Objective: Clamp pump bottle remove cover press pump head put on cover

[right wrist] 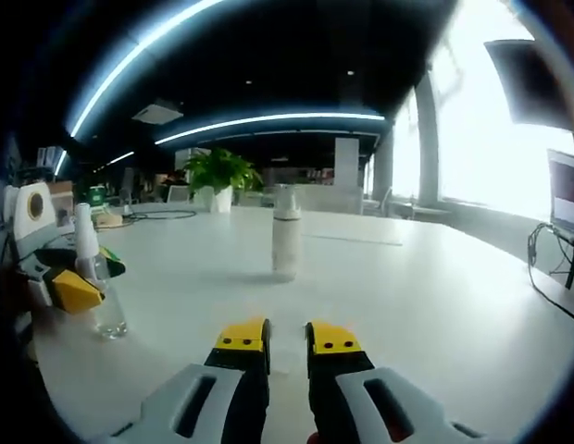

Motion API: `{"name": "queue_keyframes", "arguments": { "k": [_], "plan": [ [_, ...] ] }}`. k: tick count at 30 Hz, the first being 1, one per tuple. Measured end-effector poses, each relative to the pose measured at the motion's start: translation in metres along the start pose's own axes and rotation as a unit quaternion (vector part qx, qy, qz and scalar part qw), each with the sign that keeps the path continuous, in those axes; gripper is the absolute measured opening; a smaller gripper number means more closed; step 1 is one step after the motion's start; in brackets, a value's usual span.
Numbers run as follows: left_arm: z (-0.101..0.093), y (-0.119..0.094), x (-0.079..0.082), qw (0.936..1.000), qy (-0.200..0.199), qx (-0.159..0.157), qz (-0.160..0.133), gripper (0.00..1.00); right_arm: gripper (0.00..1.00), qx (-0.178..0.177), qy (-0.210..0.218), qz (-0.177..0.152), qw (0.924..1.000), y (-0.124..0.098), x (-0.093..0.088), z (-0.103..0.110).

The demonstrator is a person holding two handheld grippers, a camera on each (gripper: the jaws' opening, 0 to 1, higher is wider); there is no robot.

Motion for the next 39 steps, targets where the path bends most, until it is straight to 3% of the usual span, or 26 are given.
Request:
{"name": "queue_keyframes", "arguments": {
  "k": [12,22,39],
  "plan": [
    [0.001,0.0,-0.001,1.0,0.0,0.0,0.001,0.15,0.1,-0.005,0.0,-0.011,0.9999,-0.007,0.006,-0.003],
    [-0.001,0.0,0.0,1.0,0.003,0.0,0.001,0.15,0.1,0.01,0.014,-0.04,0.999,-0.023,0.039,-0.001],
    [0.0,0.0,-0.001,1.0,0.003,0.0,0.002,0.15,0.1,0.026,-0.002,-0.073,0.997,-0.047,0.069,0.018]
  ]
}}
Point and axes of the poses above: the point that each gripper's makers call its tool centre point, and the gripper's own axes: y roughly forward along the fingers, z roughly to its left, x roughly out of its top, the point moved 1 cm from there along -y, roughly backward along the fingers, and after that the axes turned 14 degrees about z, right-handed, at the moved point
